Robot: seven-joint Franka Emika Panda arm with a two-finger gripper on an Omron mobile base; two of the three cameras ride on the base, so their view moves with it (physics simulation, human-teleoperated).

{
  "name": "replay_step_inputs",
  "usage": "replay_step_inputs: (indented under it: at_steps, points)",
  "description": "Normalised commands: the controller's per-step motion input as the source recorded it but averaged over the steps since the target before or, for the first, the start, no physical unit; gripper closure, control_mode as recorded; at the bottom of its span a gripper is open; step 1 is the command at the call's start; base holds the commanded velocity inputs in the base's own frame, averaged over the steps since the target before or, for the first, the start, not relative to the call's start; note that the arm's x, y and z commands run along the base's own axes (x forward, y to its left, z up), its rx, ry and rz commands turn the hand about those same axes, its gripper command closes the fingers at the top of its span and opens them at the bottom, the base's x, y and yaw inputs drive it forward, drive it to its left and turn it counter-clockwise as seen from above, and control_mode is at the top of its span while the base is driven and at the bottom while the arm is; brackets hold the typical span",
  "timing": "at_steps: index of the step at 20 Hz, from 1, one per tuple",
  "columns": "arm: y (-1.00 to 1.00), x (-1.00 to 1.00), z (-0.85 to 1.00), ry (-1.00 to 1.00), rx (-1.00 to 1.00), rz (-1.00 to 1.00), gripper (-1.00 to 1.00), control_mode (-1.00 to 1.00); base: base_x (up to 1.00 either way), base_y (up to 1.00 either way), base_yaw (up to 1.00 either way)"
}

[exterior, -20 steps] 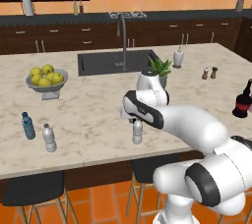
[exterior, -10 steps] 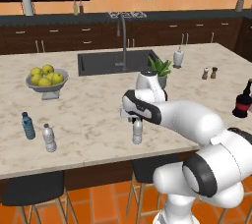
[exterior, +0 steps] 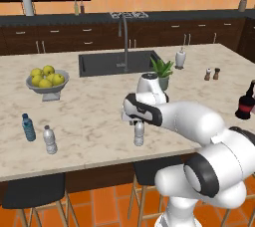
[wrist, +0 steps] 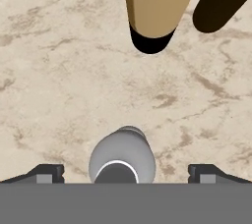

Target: Move the plastic bottles in the middle to the plastics group, and the glass bottles in the middle to the glass group.

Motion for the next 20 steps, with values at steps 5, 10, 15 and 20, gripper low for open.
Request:
replay_step_inputs:
  at_steps: [5,10,15,20]
  points:
    - [0.00,0.03,0.00,0.00,0.00,0.00,-1.00,-1.00,0.00,0.00,0.00]
    - [0.00,0.01,0.00,-0.01,0.00,0.01,-1.00,-1.00,0.00,0.00,0.00]
    - [0.00,0.00,0.00,0.00,0.00,0.01,-1.00,-1.00,0.00,0.00,0.00]
    - [0.01,0.00,0.00,-0.03,0.00,0.02,-1.00,-1.00,0.00,0.00,0.00]
